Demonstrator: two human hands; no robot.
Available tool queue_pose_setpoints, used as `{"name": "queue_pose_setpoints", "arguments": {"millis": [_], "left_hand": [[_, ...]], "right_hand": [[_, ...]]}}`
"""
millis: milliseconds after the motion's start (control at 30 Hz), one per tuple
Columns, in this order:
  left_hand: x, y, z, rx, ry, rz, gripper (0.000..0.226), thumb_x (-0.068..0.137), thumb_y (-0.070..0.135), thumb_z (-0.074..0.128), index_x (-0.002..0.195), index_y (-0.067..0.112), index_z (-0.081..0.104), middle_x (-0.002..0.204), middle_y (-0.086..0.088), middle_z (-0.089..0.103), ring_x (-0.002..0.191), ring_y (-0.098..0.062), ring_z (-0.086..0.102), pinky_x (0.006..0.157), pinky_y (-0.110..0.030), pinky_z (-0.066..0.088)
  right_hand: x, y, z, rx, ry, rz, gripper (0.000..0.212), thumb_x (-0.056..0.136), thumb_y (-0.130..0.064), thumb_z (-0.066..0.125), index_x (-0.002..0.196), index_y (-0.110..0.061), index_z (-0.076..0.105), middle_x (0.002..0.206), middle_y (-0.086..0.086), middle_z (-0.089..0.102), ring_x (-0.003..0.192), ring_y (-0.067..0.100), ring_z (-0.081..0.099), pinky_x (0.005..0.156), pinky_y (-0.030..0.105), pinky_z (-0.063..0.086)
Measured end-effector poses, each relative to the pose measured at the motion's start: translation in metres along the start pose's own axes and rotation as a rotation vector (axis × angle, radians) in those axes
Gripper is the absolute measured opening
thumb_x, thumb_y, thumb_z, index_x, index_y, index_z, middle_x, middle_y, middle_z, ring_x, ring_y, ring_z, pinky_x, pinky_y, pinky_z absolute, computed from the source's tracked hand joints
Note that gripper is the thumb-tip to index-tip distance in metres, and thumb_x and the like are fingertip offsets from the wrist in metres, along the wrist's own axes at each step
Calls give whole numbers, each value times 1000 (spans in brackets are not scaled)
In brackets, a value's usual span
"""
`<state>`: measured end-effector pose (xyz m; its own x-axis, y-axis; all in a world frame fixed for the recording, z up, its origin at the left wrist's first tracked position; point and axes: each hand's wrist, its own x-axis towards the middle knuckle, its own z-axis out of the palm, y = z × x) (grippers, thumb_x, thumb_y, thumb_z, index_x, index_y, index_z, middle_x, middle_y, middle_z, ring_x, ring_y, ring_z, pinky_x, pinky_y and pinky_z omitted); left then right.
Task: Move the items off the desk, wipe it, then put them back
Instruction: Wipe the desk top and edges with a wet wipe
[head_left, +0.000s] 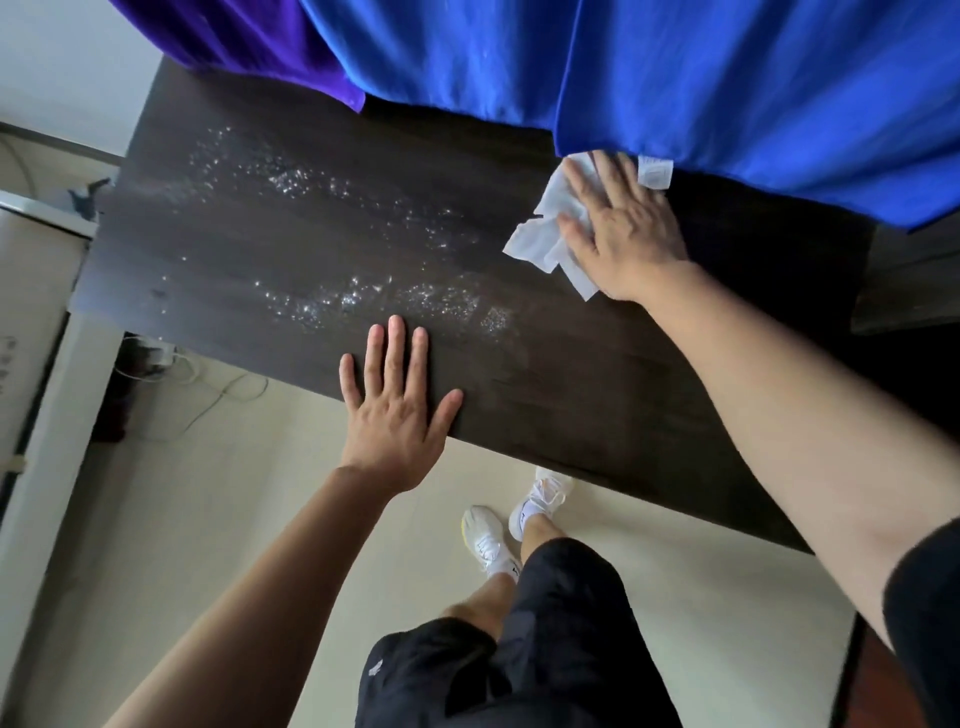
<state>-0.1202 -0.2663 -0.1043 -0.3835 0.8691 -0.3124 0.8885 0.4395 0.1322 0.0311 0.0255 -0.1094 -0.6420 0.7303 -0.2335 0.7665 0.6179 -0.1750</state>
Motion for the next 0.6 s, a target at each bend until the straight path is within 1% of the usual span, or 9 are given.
{"name": "queue_pose_setpoints", "arguments": {"millis": [67,133,200,267,400,467,500,533,600], "left_hand": [[0,-3,-6,-1,17,3,73,99,60,14,158,18,9,166,-7,0,152,-26,-7,120,-54,0],[2,-6,-14,-14,54,19,68,100,57,17,155,18,24,164,-9,15,151,-29,9,118,-50,8],[5,-9,-20,-64,108,26,64,101,54,21,150,16,38,159,-11,27,145,-31,23,114,-48,15],[7,-14,-26,-104,156,-29,62,102,52,23,146,13,42,155,-13,31,141,-33,28,113,-47,18],[13,-34,-42,-74,161,-177,61,101,50,24,149,14,34,160,-18,17,145,-36,18,115,-51,16],[19,-47,-52,-71,141,-207,64,100,51,23,151,14,30,162,-18,12,148,-35,12,117,-53,14],[24,-54,-57,-77,135,-212,65,100,52,22,152,14,29,162,-17,10,149,-34,9,118,-54,13],[29,-61,-61,-83,130,-214,67,99,53,21,153,14,27,163,-17,9,150,-33,7,119,-54,11],[38,-77,-66,-78,115,-208,68,100,55,20,154,14,24,164,-15,5,151,-31,2,120,-54,7]], "right_hand": [[-2,-12,4,20,17,38,68,102,-58,19,161,-25,7,169,11,4,155,31,2,124,48,8],[-2,-31,10,26,35,45,70,101,-60,21,161,-25,8,169,12,2,155,35,-2,125,51,4],[-6,-51,14,12,24,-22,71,100,-61,21,161,-26,8,169,12,-1,155,36,-6,125,52,-1],[-21,-75,21,-15,-2,-122,72,100,-62,19,161,-27,6,169,12,-5,154,36,-8,125,51,-4],[-66,-113,36,-72,-90,-322,73,100,-64,16,161,-27,-1,168,13,-11,154,36,-13,125,51,-3],[-84,-105,40,-108,-124,-388,75,98,-67,11,161,-29,-5,167,11,-15,153,33,-17,125,50,-3],[-87,-96,39,-108,-125,-401,76,97,-69,11,161,-30,-4,168,9,-14,154,32,-17,125,50,-1],[-87,-85,37,-96,-117,-386,76,97,-70,13,161,-31,0,168,9,-12,154,31,-15,125,50,1],[-78,-65,30,-55,-71,-244,77,96,-71,22,161,-31,8,169,10,-4,155,31,-9,125,51,3]]}}
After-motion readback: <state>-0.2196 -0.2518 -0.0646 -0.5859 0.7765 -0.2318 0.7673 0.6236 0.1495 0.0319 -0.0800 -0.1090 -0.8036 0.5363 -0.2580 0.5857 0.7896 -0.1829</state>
